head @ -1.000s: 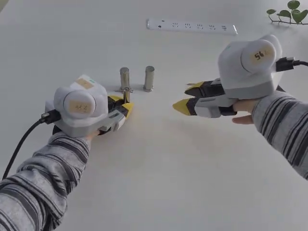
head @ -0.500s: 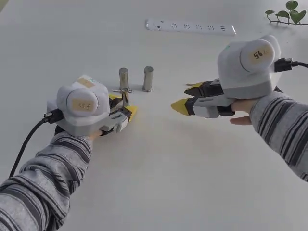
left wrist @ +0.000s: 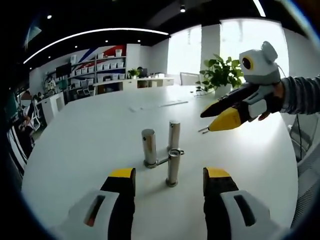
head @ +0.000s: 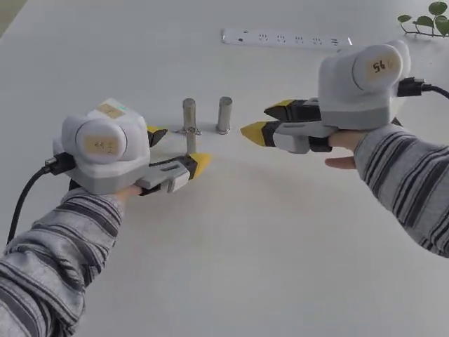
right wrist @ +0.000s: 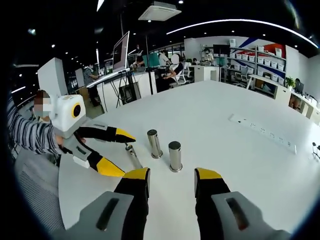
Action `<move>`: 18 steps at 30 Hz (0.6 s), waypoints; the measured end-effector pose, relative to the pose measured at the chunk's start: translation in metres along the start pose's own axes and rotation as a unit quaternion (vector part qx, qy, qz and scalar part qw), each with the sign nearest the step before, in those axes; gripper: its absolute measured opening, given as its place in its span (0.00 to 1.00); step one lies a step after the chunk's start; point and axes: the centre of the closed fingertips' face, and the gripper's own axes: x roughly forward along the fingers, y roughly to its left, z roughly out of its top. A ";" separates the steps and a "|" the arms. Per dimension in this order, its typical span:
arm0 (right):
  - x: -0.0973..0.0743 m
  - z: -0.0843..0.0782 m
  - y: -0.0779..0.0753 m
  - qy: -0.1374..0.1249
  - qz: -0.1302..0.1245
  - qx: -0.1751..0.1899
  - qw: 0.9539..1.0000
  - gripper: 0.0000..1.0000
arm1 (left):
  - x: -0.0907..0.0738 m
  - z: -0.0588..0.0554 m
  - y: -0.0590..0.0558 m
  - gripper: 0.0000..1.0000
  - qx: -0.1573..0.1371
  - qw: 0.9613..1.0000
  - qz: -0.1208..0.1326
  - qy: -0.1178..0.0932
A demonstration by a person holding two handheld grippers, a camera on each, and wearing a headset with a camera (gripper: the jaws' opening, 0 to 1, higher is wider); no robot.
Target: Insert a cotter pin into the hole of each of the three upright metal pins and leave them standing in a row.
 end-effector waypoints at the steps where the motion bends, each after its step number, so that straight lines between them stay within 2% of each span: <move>1: 0.002 0.000 0.000 0.001 0.000 -0.001 1.000 0.31 | -0.002 0.001 0.000 0.55 0.001 1.000 0.000 0.000; 11: 0.035 0.003 -0.006 -0.007 -0.004 -0.010 1.000 0.32 | -0.018 0.014 -0.009 0.68 -0.006 1.000 -0.011 -0.012; 14: 0.044 -0.001 -0.012 -0.001 -0.006 -0.003 1.000 0.30 | -0.023 0.015 -0.009 0.72 -0.009 1.000 -0.008 -0.011; 18: 0.055 -0.004 -0.011 0.003 -0.004 0.004 1.000 0.27 | -0.029 0.011 -0.010 0.76 -0.010 1.000 -0.005 -0.005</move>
